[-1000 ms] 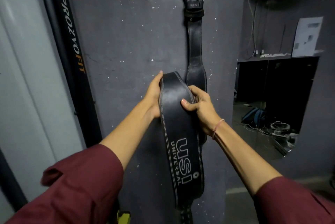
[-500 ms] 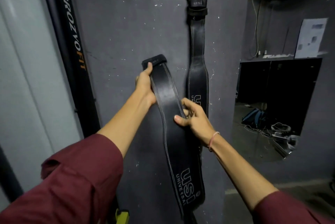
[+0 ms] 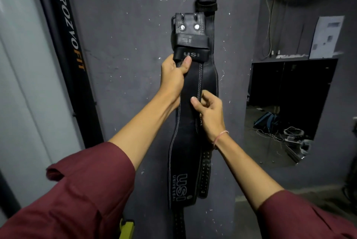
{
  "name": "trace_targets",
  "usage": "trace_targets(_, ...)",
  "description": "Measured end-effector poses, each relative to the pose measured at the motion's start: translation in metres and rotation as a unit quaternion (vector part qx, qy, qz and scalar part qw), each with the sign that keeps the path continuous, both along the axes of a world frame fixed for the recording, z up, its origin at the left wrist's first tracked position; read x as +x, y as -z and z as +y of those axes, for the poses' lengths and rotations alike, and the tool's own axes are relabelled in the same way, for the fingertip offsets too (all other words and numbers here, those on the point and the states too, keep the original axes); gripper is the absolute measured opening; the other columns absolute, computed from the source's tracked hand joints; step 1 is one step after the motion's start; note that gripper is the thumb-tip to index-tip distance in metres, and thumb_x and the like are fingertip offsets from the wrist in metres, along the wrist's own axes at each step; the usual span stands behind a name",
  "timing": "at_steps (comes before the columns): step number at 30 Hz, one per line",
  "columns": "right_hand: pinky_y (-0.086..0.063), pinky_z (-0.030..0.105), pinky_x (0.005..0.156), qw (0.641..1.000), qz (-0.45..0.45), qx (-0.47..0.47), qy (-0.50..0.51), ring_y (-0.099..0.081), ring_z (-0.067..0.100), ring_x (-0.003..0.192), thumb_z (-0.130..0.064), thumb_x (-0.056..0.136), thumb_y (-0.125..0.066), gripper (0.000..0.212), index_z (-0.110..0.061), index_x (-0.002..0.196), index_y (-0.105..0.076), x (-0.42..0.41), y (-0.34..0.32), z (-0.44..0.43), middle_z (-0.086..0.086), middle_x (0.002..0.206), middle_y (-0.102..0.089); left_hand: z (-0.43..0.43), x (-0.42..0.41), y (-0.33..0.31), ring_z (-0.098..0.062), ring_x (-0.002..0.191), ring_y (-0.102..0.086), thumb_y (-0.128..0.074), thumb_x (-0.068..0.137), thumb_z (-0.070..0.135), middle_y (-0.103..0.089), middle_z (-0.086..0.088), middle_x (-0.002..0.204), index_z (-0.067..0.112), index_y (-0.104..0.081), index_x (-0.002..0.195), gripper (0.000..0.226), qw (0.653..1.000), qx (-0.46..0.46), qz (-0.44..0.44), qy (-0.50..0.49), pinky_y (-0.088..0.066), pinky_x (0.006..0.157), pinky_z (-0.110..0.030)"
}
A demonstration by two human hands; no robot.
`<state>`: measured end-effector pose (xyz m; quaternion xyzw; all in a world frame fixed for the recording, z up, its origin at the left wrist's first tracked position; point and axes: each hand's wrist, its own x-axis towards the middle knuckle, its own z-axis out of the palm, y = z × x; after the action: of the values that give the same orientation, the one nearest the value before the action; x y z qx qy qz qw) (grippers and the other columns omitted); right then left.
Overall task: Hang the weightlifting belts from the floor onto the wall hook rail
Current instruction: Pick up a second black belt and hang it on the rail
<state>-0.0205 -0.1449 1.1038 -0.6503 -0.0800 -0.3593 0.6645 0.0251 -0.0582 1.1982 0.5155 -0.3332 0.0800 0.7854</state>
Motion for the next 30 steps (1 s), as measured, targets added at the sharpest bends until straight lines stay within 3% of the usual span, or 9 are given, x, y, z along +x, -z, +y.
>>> trace_targets(3,-0.038,0.005,0.053,1.0,0.017,-0.008,-0.015,-0.047,-0.008,0.049,0.015,0.088,-0.058,0.047,-0.021,0.062,-0.044,-0.011,0.028,0.005,-0.018,0.047,-0.051,0.0,0.001,0.004,-0.029,0.096,-0.062,-0.057,0.094,0.0,-0.068,-0.014,0.096,0.012,-0.064,0.092,0.015,1.0,-0.005,0.007,-0.014,-0.045,0.103,-0.061)
trace_targets(7,-0.042,0.008,0.056,0.998,0.06,0.002,-0.014,-0.044,-0.005,0.046,0.008,0.084,-0.069,0.039,-0.018,0.059,-0.055,-0.022,0.068,0.002,-0.016,0.044,-0.047,0.006,0.008,0.018,-0.026,0.1,-0.065,-0.056,0.095,0.004,-0.07,-0.01,0.1,0.008,-0.063,0.104,0.012,1.0,-0.001,-0.002,-0.029,-0.048,0.103,-0.054)
trace_targets(13,-0.051,0.027,0.065,0.995,-0.068,-0.012,0.071,-0.056,0.008,0.066,-0.002,0.083,-0.074,0.02,-0.016,0.07,-0.067,0.001,-0.028,0.002,-0.005,0.065,-0.064,0.003,0.017,0.034,-0.036,0.112,-0.064,-0.061,0.088,0.028,-0.07,-0.013,0.11,0.012,-0.062,0.11,0.027,0.999,0.016,-0.004,-0.037,-0.045,0.103,-0.061)
trace_targets(15,-0.051,0.033,0.067,0.996,-0.074,-0.003,0.05,-0.056,0.012,0.069,-0.002,0.085,-0.071,0.022,-0.016,0.068,-0.065,0.007,-0.035,0.003,0.0,0.066,-0.063,0.003,0.014,0.031,-0.031,0.121,-0.06,-0.059,0.09,0.033,-0.066,-0.012,0.124,0.009,-0.055,0.125,0.043,0.997,0.031,-0.008,-0.063,-0.044,0.108,-0.054)
trace_targets(17,-0.043,0.035,0.064,0.995,-0.076,0.022,0.06,-0.046,0.016,0.067,-0.005,0.084,-0.07,0.026,-0.008,0.062,-0.055,0.015,-0.031,0.002,0.005,0.064,-0.052,0.004,0.008,0.031,-0.003,0.127,-0.052,-0.053,0.098,0.035,-0.058,0.004,0.133,0.008,-0.039,0.141,0.053,0.991,0.08,-0.045,-0.095,-0.039,0.112,-0.027)
trace_targets(18,-0.038,0.035,0.062,0.994,-0.079,0.026,0.074,-0.04,0.017,0.066,-0.01,0.082,-0.07,0.03,-0.001,0.062,-0.049,0.019,-0.029,0.0,0.007,0.064,-0.046,0.003,0.003,0.036,0.016,0.116,-0.048,-0.048,0.102,0.033,-0.055,0.016,0.126,0.008,-0.035,0.142,0.049,0.986,0.108,-0.066,-0.11,-0.038,0.102,-0.013)
trace_targets(20,-0.034,0.037,0.061,0.991,-0.079,0.031,0.1,-0.037,0.02,0.066,-0.024,0.078,-0.07,0.042,0.008,0.069,-0.045,0.024,-0.032,-0.003,0.009,0.066,-0.042,0.0,-0.003,0.064,0.025,0.087,-0.051,-0.043,0.105,0.027,-0.055,0.019,0.103,0.006,-0.039,0.125,0.029,0.973,0.152,-0.105,-0.141,-0.045,0.082,-0.018)
trace_targets(24,-0.034,0.035,0.064,0.987,-0.083,0.07,0.116,-0.038,0.018,0.069,-0.022,0.077,-0.069,0.039,0.01,0.072,-0.047,0.021,-0.046,-0.009,0.008,0.069,-0.046,0.002,-0.01,0.154,-0.017,0.053,-0.042,-0.039,0.105,0.029,-0.048,-0.001,0.064,0.008,-0.036,0.102,0.021,0.935,0.264,-0.167,-0.169,-0.031,0.057,-0.046)
trace_targets(30,-0.033,0.034,0.064,0.992,-0.066,0.039,0.098,-0.038,0.018,0.069,-0.006,0.084,-0.065,0.026,-0.009,0.065,-0.047,0.014,-0.03,-0.01,0.009,0.068,-0.044,0.005,-0.022,0.151,0.011,0.06,-0.048,-0.03,0.106,0.037,-0.036,0.016,0.07,0.026,-0.045,0.096,0.021,0.961,0.23,-0.081,-0.132,-0.036,0.06,-0.012)
